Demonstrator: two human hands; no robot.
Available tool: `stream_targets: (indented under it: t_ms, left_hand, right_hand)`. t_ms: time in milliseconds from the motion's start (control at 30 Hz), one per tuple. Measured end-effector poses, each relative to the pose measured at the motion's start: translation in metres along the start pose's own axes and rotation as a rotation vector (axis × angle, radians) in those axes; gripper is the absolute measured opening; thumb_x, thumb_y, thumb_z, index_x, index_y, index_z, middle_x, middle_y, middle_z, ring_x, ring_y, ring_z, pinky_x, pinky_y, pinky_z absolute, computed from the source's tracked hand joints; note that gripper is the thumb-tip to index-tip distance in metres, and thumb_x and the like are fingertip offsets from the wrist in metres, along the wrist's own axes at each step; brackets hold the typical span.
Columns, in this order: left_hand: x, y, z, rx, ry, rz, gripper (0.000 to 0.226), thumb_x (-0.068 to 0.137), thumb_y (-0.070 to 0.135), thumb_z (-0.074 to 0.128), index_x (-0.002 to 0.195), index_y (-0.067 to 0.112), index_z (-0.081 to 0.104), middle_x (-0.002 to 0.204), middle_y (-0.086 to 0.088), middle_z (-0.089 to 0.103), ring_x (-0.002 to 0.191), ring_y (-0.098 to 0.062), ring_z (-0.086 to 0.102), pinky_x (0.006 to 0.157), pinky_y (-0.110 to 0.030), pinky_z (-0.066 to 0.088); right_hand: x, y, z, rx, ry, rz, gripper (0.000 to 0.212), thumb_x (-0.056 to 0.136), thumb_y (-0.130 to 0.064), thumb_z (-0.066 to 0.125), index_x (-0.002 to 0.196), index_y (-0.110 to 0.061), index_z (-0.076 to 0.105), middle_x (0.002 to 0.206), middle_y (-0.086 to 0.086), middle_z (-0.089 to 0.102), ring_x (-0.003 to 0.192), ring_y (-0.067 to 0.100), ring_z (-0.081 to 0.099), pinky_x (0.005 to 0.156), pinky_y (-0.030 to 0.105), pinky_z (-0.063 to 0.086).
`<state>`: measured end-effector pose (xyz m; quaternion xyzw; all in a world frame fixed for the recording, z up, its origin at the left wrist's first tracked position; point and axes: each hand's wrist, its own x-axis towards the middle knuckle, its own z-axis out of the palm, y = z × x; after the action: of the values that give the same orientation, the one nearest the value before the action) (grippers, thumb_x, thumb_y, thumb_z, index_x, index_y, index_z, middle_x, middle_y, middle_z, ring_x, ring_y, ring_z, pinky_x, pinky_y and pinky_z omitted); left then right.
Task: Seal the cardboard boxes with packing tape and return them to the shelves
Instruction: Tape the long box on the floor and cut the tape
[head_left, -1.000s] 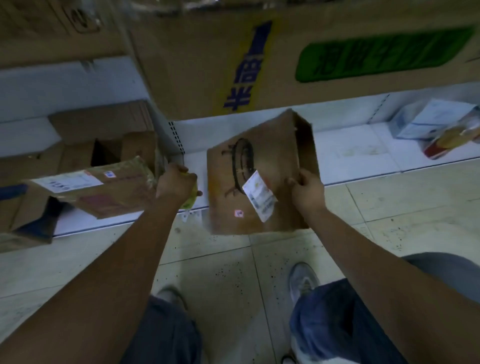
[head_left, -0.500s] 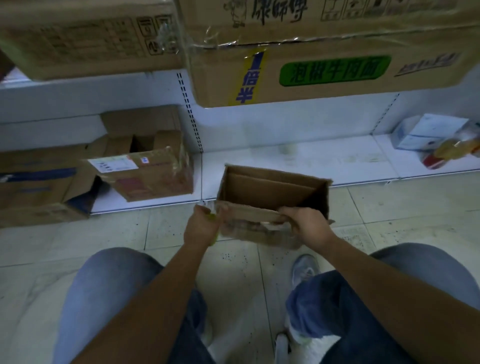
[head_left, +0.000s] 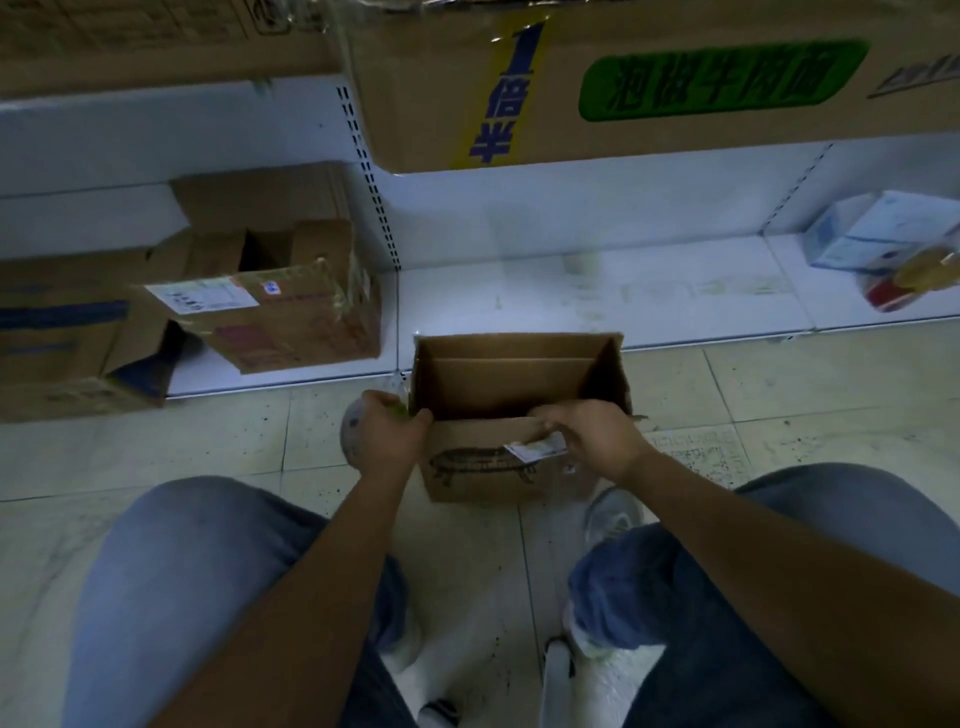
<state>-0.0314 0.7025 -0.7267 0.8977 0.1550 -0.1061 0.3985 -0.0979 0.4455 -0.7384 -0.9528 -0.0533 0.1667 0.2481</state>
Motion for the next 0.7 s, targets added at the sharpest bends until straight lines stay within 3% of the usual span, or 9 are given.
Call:
stream_targets:
  t_ms: [133,267,333,400,433,467,533,600,700]
  left_hand:
    - [-0.005,-0.016,0.021,0.205,-0.123,0.249,0.034,0.09,0.012,0.063,0.122,0.017,0.051,0.098,-0.001,0.065,0.092,-0.024,0.066,0.08,-0.041,0.058]
    - [0.003,-0.018,0.039,0.292,-0.137,0.344,0.059,0.093,0.019,0.062,0.147,0.016,0.039,0.128,-0.012,0.061,0.11,-0.03,0.062,0.089,-0.039,0.053]
    - [0.005,-0.015,0.047,0.415,-0.221,0.391,0.06,0.094,0.017,0.06,0.149,0.016,0.035,0.128,-0.014,0.061,0.108,-0.031,0.063,0.085,-0.035,0.051]
    - [0.007,-0.011,0.052,0.463,-0.237,0.395,0.058,0.095,0.014,0.058,0.148,0.013,0.035,0.126,-0.016,0.062,0.106,-0.032,0.063,0.083,-0.034,0.05]
    - [0.009,-0.01,0.053,0.46,-0.23,0.384,0.06,0.095,0.013,0.058,0.149,0.011,0.033,0.128,-0.017,0.061,0.108,-0.032,0.063,0.085,-0.034,0.05]
    - [0.011,-0.008,0.054,0.45,-0.226,0.376,0.064,0.095,0.013,0.058,0.151,0.011,0.029,0.132,-0.018,0.059,0.111,-0.032,0.062,0.088,-0.035,0.05]
    - [0.016,-0.008,0.053,0.426,-0.246,0.362,0.07,0.096,0.018,0.06,0.155,0.012,0.022,0.144,-0.019,0.05,0.122,-0.034,0.056,0.096,-0.037,0.049]
    - [0.02,-0.005,0.051,0.402,-0.3,0.344,0.071,0.098,0.031,0.058,0.155,0.014,0.018,0.141,-0.018,0.052,0.12,-0.032,0.057,0.091,-0.036,0.048]
    - [0.023,0.003,0.045,0.361,-0.46,0.314,0.09,0.089,0.064,0.057,0.154,0.017,0.015,0.138,-0.012,0.056,0.117,-0.029,0.059,0.084,-0.029,0.042]
  right_hand:
    - [0.013,0.011,0.016,-0.189,-0.085,-0.026,0.04,0.097,-0.007,0.051,0.128,-0.03,0.062,0.12,0.004,0.067,0.11,0.026,0.061,0.094,0.041,0.05]
    - [0.024,0.018,0.004,-0.056,-0.075,0.005,0.045,0.103,-0.042,0.045,0.141,-0.02,0.054,0.142,0.007,0.055,0.132,0.026,0.046,0.111,0.039,0.036]
    - [0.034,0.022,-0.012,0.021,0.245,0.106,0.049,0.104,-0.048,0.037,0.131,-0.015,0.062,0.134,0.009,0.061,0.125,0.027,0.052,0.105,0.04,0.039]
    - [0.042,0.032,-0.028,-0.088,0.623,0.257,0.042,0.103,-0.038,0.04,0.109,-0.008,0.068,0.107,0.013,0.069,0.099,0.033,0.061,0.081,0.039,0.045]
    - [0.044,0.04,-0.033,-0.081,0.688,0.378,0.036,0.102,-0.031,0.044,0.103,-0.004,0.067,0.098,0.014,0.067,0.091,0.034,0.061,0.074,0.038,0.043]
    - [0.045,0.047,-0.034,-0.032,0.654,0.492,0.033,0.103,-0.028,0.044,0.101,-0.002,0.064,0.093,0.013,0.063,0.089,0.033,0.061,0.07,0.036,0.042]
    - [0.046,0.053,-0.025,-0.006,0.341,0.636,0.04,0.104,-0.034,0.042,0.103,-0.001,0.064,0.092,0.013,0.06,0.092,0.032,0.062,0.068,0.033,0.041]
    - [0.046,0.057,-0.01,-0.127,0.044,0.57,0.048,0.104,-0.043,0.038,0.119,-0.005,0.063,0.122,0.017,0.056,0.112,0.032,0.055,0.076,0.036,0.047]
    - [0.045,0.055,-0.002,-0.205,-0.19,0.503,0.074,0.099,-0.067,0.018,0.15,-0.019,0.042,0.164,0.006,0.012,0.15,0.032,0.008,0.11,0.051,0.035]
